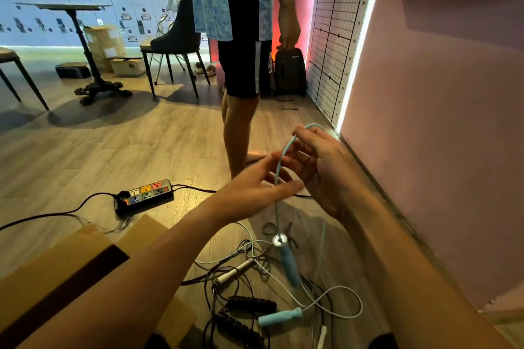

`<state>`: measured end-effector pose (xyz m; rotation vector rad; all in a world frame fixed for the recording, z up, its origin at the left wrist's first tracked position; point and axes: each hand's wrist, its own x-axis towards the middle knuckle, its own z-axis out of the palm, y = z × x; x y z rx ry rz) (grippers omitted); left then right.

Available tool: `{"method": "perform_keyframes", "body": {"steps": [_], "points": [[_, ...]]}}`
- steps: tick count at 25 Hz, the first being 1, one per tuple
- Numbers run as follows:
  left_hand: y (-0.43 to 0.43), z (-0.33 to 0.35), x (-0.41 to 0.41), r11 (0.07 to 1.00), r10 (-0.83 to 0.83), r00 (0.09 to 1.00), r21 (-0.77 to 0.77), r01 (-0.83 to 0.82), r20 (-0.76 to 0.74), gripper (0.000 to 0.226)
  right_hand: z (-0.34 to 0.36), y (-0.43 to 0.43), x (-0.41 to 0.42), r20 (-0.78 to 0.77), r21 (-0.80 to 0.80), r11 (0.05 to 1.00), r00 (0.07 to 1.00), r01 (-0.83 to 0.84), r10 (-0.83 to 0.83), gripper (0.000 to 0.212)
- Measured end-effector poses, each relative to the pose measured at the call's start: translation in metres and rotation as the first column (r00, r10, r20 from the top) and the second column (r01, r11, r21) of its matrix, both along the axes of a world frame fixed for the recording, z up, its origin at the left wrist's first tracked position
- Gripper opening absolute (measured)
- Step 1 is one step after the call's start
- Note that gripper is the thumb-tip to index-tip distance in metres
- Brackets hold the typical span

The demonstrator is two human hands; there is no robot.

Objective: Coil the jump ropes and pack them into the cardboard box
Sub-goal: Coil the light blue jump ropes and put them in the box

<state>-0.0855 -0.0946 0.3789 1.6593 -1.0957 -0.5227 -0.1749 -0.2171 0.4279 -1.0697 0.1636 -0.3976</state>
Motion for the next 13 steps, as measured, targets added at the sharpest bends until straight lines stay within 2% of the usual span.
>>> {"method": "perform_keyframes", "body": {"steps": [2, 3, 5, 7, 8, 10, 11, 12, 13], "points": [[-0.005, -0.006, -0.001, 0.997, -0.037, 0.997, 0.071, 0.032, 0.066, 0.014, 0.0, 0.003, 0.0, 0.022, -0.007, 1.0, 1.0, -0.001, 0.001, 0.013], [-0.006, -0.008, 0.0, 0.993, -0.057, 0.997, 0.102, 0.053, 0.042, 0.023, 0.0, 0.002, 0.001, 0.029, -0.006, 1.0, 0.999, 0.03, -0.03, 0.014], [-0.003, -0.008, 0.005, 0.992, -0.045, 0.999, 0.12, 0.045, 0.004, 0.033, 0.001, -0.008, 0.0, 0.022, 0.028, 0.985, 0.985, 0.168, -0.168, 0.017], [0.002, -0.003, 0.009, 0.996, 0.068, 0.997, 0.048, -0.07, 0.026, 0.03, -0.001, -0.027, -0.004, -0.064, 0.025, 0.932, 0.931, 0.362, -0.36, 0.018], [0.005, 0.0, 0.011, 0.991, 0.132, 0.991, -0.003, -0.132, 0.024, 0.028, -0.006, -0.036, -0.006, -0.143, -0.071, 0.895, 0.883, 0.441, -0.446, 0.019], [0.008, 0.006, 0.012, 0.977, 0.197, 0.979, -0.09, -0.192, 0.045, 0.031, -0.02, -0.046, -0.007, -0.263, -0.407, 0.78, 0.757, 0.475, -0.598, 0.023], [0.008, 0.007, 0.012, 0.975, 0.201, 0.977, -0.107, -0.194, 0.068, 0.033, -0.026, -0.046, -0.006, -0.236, -0.558, 0.693, 0.713, 0.457, -0.66, 0.024], [0.007, 0.008, 0.012, 0.977, 0.194, 0.977, -0.107, -0.184, 0.091, 0.034, -0.03, -0.042, -0.003, -0.158, -0.677, 0.601, 0.713, 0.425, -0.683, 0.022], [0.006, 0.008, 0.01, 0.98, 0.183, 0.977, -0.101, -0.172, 0.114, 0.034, -0.03, -0.035, -0.002, -0.08, -0.76, 0.538, 0.77, 0.364, -0.634, 0.016]]}}
